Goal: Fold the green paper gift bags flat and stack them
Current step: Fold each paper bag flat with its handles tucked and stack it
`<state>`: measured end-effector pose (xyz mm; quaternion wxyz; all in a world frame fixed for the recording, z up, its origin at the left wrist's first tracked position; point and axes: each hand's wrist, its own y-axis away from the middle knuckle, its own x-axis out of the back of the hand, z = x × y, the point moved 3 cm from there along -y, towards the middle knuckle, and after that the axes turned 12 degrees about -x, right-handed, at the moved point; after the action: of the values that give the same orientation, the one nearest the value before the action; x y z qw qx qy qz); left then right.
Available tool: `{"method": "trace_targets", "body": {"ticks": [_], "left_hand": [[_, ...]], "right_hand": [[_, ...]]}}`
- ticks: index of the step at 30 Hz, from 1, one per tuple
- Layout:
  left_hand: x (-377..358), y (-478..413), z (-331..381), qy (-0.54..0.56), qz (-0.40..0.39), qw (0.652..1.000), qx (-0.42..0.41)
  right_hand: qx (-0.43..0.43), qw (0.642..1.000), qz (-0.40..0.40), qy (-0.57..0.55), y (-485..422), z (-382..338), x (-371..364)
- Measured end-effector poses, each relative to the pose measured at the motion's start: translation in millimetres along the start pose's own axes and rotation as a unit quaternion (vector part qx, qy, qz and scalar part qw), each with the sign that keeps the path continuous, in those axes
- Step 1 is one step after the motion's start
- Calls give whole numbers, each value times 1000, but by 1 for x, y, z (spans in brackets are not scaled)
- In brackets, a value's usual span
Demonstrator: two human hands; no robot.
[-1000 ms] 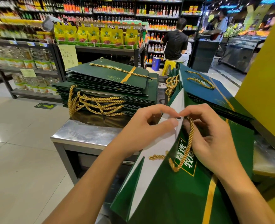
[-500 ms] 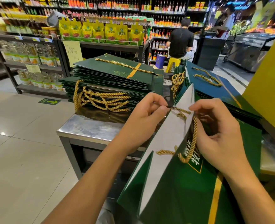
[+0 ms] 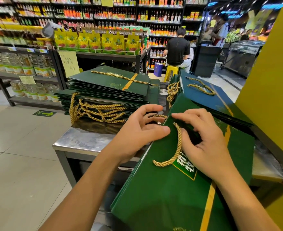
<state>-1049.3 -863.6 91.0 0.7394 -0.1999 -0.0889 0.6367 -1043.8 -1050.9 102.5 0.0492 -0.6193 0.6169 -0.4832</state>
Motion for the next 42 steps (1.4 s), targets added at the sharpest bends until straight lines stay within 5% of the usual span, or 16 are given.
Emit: {"method": "trace_targets", "body": {"ticks": [7, 16, 21, 26, 30, 42], "left_hand": [[-7, 0, 6, 7, -8, 996, 86], [-6, 21, 25, -52, -46, 985, 159], [16, 36, 41, -40, 28, 994, 101], [31, 31, 70, -51, 102, 993, 40], [26, 24, 96, -72, 144, 987, -1], [15, -9, 166, -176, 205, 936, -224]], "right_hand": [[-1, 999, 24, 29, 0, 2, -1], [-87, 992, -41, 84, 10, -2, 21], [-216, 972, 45, 81, 24, 4, 65], [-314, 945, 67, -59, 18, 0, 86], [-309, 938, 28, -153, 3, -17, 93], [-256, 904, 114, -323, -48, -50, 124]]}}
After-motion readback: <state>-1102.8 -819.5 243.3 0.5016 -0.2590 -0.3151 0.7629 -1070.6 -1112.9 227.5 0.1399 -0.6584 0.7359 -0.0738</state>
